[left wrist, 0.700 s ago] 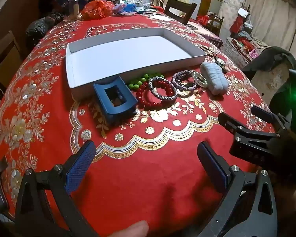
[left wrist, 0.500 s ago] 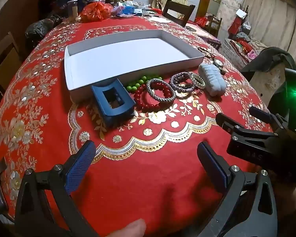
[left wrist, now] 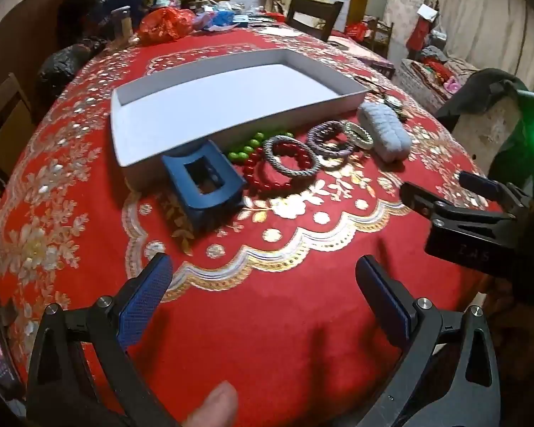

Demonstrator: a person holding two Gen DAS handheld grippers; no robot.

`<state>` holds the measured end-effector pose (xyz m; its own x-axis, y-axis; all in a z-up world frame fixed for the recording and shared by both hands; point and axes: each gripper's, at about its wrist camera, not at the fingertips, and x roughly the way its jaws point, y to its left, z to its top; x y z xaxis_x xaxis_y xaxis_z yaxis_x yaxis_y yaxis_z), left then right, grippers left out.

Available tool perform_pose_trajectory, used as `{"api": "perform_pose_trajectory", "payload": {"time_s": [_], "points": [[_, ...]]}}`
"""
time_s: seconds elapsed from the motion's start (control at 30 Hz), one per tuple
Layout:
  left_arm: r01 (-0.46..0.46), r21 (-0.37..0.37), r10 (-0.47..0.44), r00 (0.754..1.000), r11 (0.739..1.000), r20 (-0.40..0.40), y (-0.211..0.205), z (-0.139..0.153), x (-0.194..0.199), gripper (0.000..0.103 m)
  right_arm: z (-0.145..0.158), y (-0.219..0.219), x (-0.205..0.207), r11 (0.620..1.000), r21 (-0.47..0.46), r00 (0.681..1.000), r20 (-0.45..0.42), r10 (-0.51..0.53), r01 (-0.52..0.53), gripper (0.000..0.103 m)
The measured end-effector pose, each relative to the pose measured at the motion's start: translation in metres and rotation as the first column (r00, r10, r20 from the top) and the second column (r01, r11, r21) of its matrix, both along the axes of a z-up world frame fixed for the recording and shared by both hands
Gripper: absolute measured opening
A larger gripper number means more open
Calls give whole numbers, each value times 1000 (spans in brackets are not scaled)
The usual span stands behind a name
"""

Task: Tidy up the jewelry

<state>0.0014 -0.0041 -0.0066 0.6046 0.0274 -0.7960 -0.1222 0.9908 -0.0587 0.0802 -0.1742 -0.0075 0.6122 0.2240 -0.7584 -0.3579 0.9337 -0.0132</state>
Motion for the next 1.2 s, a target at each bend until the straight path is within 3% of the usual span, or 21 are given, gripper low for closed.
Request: {"api": "perform_pose_trajectory", "payload": {"time_s": [0.1, 0.2, 0.33, 0.67, 0.83, 1.0, 1.2], "points": [[-14, 26, 14, 1000, 1000, 2, 3, 2, -3, 103, 12, 1, -6, 1000, 4, 1000, -11, -11, 11, 103], [-4, -20, 5, 1000, 1000, 1, 6, 4, -5, 103, 33, 6, -16, 1000, -13, 1000, -19, -17, 17, 103], [28, -88, -26, 1000, 996, 17, 7, 4, -15, 103, 39, 7, -39, 996, -78, 998, 54, -29, 33, 103], [8, -155, 1, 998, 988, 57, 20, 12, -28, 103, 54, 3, -45, 997, -39, 996, 57, -65, 67, 103], [5, -130, -1, 1000, 991, 31, 22, 12, -22, 103, 48, 9, -33, 998, -27, 998, 26, -57, 58, 103], [30, -115, -23, 998, 993, 61, 24, 15, -26, 103, 39, 14, -24, 999, -41, 1000, 5, -23, 23, 103], [45, -135, -38, 998, 990, 52, 25, 15, -30, 103, 25, 10, -12, 1000, -21, 1000, -20, -9, 8, 103]]}}
